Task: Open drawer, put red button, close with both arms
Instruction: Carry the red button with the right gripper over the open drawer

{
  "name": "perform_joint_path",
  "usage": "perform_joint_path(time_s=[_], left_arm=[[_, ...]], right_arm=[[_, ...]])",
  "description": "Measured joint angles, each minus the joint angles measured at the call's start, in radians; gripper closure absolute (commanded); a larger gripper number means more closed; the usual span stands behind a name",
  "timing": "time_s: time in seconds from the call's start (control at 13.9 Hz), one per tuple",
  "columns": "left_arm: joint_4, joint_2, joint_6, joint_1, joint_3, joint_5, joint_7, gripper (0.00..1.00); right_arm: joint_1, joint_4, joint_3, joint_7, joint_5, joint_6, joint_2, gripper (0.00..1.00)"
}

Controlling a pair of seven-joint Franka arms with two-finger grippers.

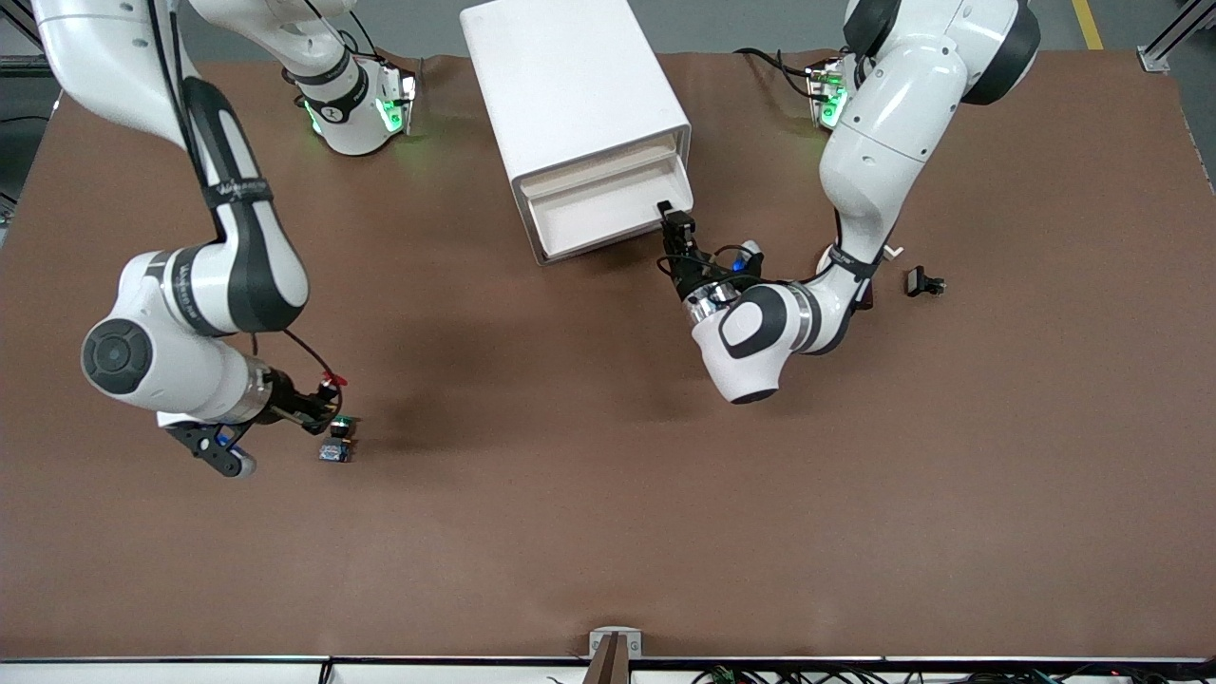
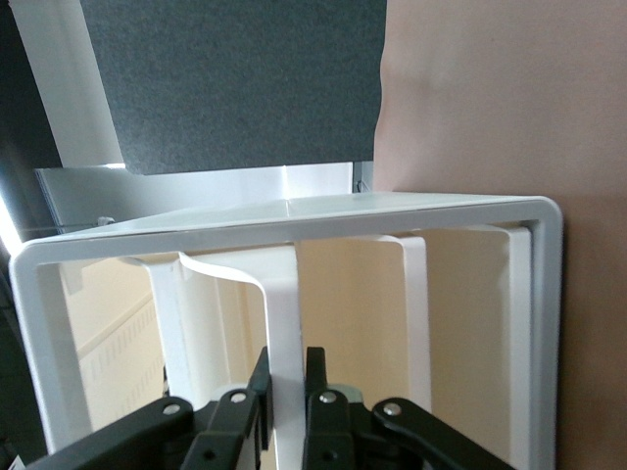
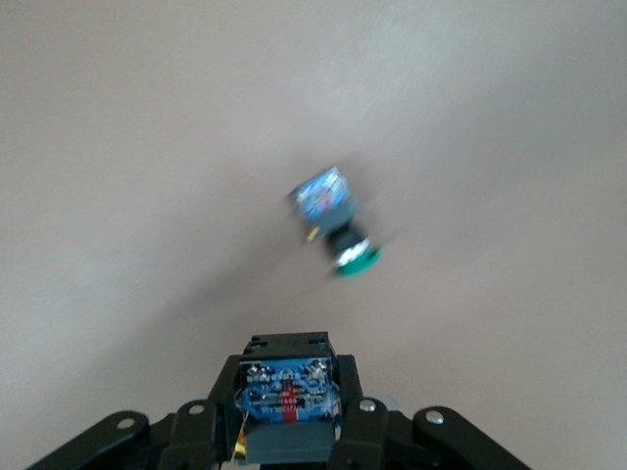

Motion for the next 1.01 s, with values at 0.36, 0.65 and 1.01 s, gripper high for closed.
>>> perform_joint_path(time_s=[0.36,0.65,1.01], left_arm=[[0.052,0.000,0.032,0.060,0.003,0.000,0.001,0.95],[0.076,0.000,0.039,0.108,0.004,0.000,0.001,0.94],[0.090,0.001,0.043,0.144,0.004,-0.001,0.001,0.93]], right_arm=[[0.214,0.000,0.005,0.359,0.006,-0.051,-0.096,1.00],[0.356,0.000,0.015,0.586,0.009,-0.075,-0.133,1.00],[0.546,-0.002,0.017,0.790,0.008,-0.061,-0.135,1.00]])
